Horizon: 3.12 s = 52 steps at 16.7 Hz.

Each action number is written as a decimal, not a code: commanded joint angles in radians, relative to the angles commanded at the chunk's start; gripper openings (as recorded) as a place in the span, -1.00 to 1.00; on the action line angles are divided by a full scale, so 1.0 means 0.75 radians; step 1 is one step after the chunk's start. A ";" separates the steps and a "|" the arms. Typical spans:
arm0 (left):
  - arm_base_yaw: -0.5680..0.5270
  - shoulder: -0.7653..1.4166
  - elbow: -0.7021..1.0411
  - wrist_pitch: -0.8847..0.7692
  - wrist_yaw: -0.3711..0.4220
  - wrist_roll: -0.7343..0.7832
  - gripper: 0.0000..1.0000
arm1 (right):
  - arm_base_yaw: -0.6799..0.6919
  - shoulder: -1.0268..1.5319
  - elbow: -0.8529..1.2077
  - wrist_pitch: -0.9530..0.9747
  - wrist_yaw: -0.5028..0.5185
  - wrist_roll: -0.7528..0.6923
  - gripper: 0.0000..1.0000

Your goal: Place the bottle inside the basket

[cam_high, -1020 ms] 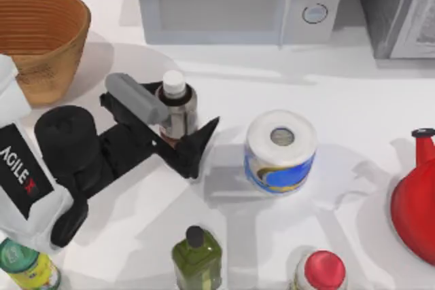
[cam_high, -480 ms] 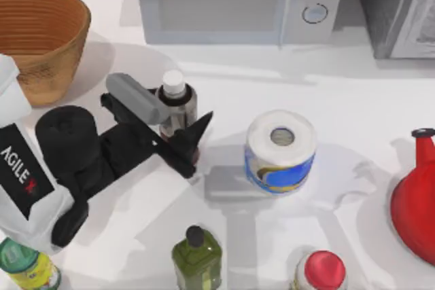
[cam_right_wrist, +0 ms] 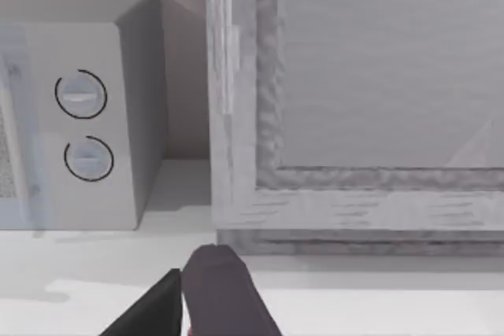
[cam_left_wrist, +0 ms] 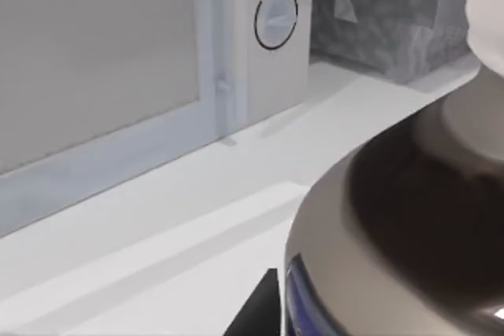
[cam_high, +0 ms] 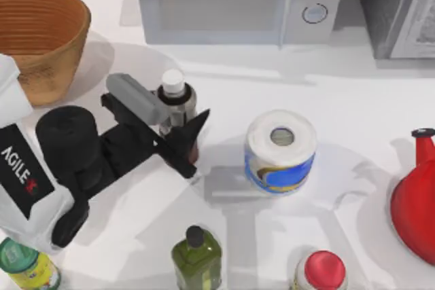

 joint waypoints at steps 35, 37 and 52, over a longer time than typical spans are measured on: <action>0.670 -0.858 0.756 -1.594 -0.421 -0.040 -1.00 | 0.000 0.000 0.000 0.000 0.000 0.000 1.00; 0.669 -0.812 0.761 -1.554 -0.423 -0.040 -1.00 | 0.000 0.000 0.000 0.000 0.000 0.000 1.00; 0.660 -0.587 0.775 -1.343 -0.433 -0.045 -0.70 | 0.000 0.000 0.000 0.000 0.000 0.000 1.00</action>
